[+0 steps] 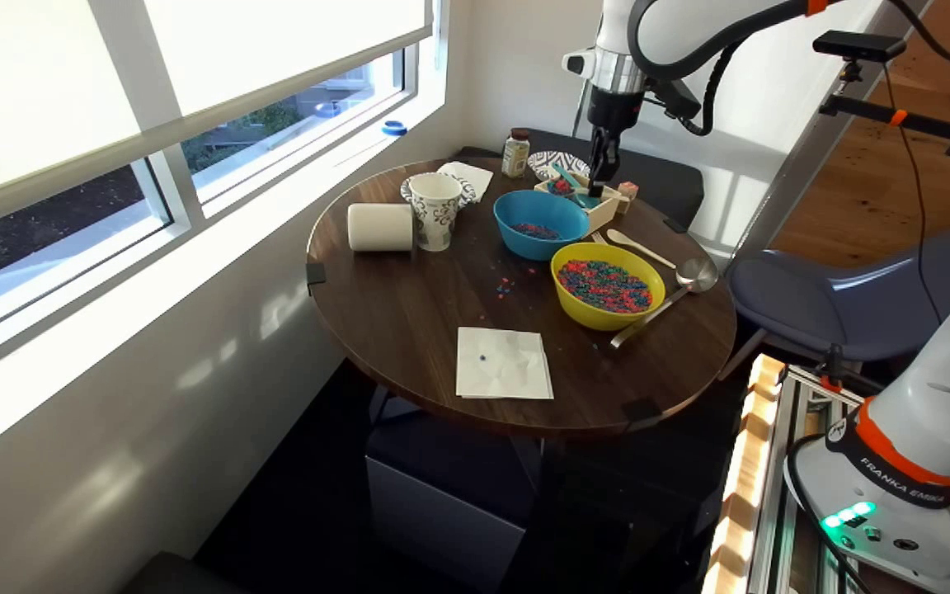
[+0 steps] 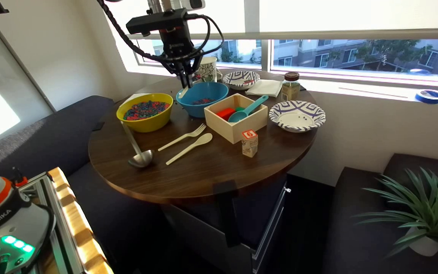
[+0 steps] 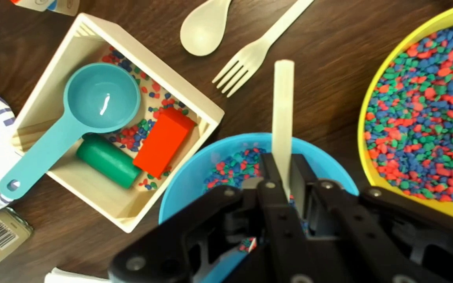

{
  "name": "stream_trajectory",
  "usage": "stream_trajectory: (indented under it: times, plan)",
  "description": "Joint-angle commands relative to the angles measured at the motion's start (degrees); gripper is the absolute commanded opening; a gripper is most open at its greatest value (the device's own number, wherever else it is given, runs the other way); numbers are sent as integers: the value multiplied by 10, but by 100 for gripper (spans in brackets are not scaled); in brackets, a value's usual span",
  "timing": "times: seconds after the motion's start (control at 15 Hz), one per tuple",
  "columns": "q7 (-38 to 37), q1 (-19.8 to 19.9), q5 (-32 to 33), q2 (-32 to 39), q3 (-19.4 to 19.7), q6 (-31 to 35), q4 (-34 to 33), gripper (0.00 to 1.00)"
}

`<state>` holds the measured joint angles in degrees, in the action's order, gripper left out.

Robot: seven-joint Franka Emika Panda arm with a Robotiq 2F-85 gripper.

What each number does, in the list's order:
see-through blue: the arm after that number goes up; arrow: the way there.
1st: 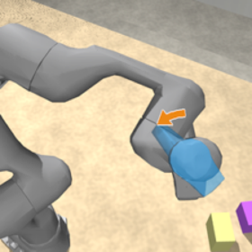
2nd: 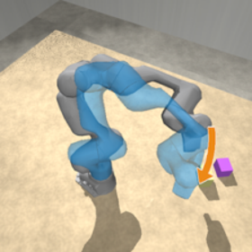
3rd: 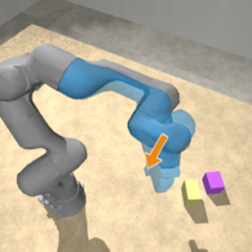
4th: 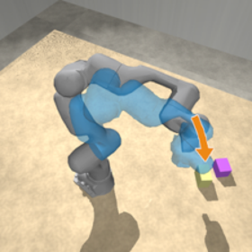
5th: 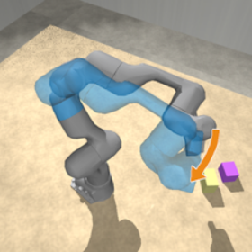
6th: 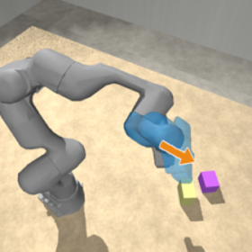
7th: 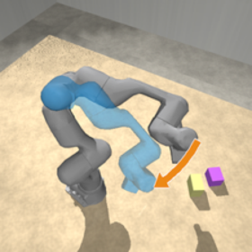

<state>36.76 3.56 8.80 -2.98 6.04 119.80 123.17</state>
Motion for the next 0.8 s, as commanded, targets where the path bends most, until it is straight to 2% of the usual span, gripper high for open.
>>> stream_trajectory:
  times: [0.0, 0.73]
  plan:
    - [-45, 1, 49, 26, -8, 7, -6, 3]
    - [-144, -32, 282, 36, -54, 3, 16, 3]
